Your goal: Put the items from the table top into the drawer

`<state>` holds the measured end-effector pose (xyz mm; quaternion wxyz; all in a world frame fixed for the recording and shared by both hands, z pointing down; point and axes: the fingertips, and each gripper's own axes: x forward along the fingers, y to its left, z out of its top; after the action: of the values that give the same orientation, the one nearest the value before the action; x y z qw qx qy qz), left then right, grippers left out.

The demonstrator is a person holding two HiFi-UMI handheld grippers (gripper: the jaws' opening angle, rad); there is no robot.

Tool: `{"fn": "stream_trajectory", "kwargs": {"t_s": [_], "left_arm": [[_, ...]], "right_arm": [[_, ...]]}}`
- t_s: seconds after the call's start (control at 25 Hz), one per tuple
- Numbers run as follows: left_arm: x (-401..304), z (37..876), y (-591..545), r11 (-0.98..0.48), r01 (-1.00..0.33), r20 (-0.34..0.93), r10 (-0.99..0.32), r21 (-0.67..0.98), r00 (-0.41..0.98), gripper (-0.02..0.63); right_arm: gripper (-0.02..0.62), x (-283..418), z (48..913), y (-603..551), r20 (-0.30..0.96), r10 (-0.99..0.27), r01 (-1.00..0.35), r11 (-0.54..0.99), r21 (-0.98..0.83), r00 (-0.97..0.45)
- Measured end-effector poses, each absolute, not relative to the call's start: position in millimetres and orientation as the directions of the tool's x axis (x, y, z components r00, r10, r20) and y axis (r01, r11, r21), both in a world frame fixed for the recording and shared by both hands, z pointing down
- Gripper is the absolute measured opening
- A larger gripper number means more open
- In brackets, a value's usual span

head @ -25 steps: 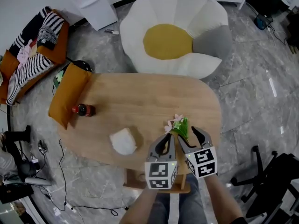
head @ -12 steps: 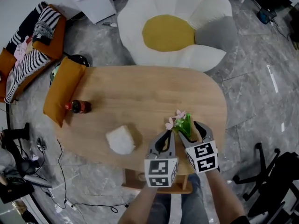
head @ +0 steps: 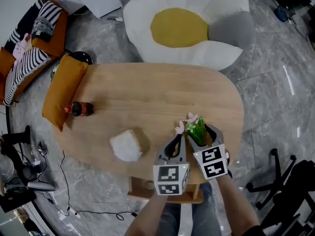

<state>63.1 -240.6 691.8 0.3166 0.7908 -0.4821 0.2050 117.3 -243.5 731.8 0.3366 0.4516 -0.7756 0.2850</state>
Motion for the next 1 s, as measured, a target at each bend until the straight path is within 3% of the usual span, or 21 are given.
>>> {"fn": "stream_trajectory", "kwargs": {"t_s": [0.28,0.68,1.0], "left_arm": [[56.7,700.6,-238.7,-0.324,-0.898,0.648,-0.622,0.299,0.44,0.021],[50.7,705.1,-232.8,-0.3,-0.903,0.659,-0.617,0.307,0.429,0.02],[45.7,699.7,-227.3,-0.246,-0.908,0.648,-0.638,0.34,0.416,0.02]], "right_arm": [[0.268,111.6,748.1,-237.2,0.823,-0.453,-0.875,0.473,-0.103,-0.342],[0.09,115.0,746.9,-240.4,0.828,-0.472,-0.89,0.45,-0.07,-0.304],[0.041,115.5,740.2,-234.5,0.822,-0.471,-0.886,0.455,-0.083,-0.319]]}}
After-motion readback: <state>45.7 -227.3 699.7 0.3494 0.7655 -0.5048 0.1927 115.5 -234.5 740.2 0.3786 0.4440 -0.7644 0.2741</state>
